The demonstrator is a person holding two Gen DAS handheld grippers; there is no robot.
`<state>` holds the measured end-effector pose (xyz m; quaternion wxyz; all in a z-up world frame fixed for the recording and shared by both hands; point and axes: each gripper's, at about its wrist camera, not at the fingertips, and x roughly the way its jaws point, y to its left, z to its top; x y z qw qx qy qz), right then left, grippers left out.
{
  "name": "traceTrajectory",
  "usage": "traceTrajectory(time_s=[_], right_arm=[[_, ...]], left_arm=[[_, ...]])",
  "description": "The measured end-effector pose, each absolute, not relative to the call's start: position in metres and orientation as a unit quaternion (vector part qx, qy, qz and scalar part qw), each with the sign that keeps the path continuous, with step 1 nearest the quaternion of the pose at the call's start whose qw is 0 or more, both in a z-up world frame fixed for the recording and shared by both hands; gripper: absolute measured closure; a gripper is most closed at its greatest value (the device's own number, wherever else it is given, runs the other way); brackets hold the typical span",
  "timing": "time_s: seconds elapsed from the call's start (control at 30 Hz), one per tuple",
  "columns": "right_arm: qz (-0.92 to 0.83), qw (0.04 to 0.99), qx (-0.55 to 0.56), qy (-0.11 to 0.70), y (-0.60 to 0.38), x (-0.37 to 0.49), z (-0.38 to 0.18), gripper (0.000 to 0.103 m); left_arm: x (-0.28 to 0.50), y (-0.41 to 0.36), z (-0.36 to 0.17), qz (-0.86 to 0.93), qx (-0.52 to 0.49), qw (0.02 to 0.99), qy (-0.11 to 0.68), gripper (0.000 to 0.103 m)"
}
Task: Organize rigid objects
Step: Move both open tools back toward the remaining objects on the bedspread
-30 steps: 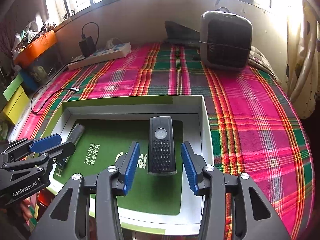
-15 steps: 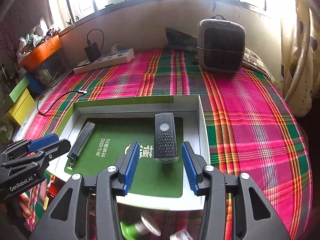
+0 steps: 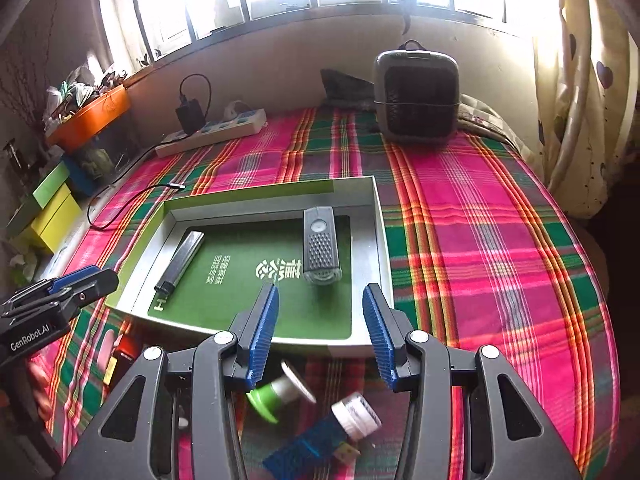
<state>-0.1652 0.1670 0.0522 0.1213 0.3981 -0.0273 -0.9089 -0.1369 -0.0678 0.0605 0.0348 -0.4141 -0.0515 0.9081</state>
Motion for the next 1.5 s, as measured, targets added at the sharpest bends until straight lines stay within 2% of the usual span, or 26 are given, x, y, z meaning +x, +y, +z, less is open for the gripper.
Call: traceTrajectory(time_s=[0.43, 0.63, 0.9, 1.13, 1.5], right_arm=[[-0.905, 0.09, 0.413, -0.052, 0.185, -0.114, 0.037, 0.057], [-0.897, 0.105, 0.424, -0.072, 0.182, -0.091, 0.028, 0.057], [-0.895, 0.106, 0.431, -0.047, 0.155, -0.086, 0.02, 0.057], [-0.888, 0.087, 0.447, -0.065, 0.159, -0.092, 0.012, 0.057], [-0.897, 0.051, 0.438, -0.032, 0.164, -0.087, 0.009, 0.059]], left_arm=[[-0.089, -0.101, 0.048, 0.908, -0.409, 0.011, -0.091, 0.061], [-0.077, -0.108, 0.037, 0.903, -0.417, 0.007, -0.1, 0.061], [-0.071, -0.112, 0.03, 0.898, -0.427, 0.018, -0.104, 0.061], [-0.069, -0.115, 0.028, 0.897, -0.429, 0.021, -0.106, 0.061], [-0.071, -0.107, 0.02, 0.891, -0.441, 0.039, -0.101, 0.061]])
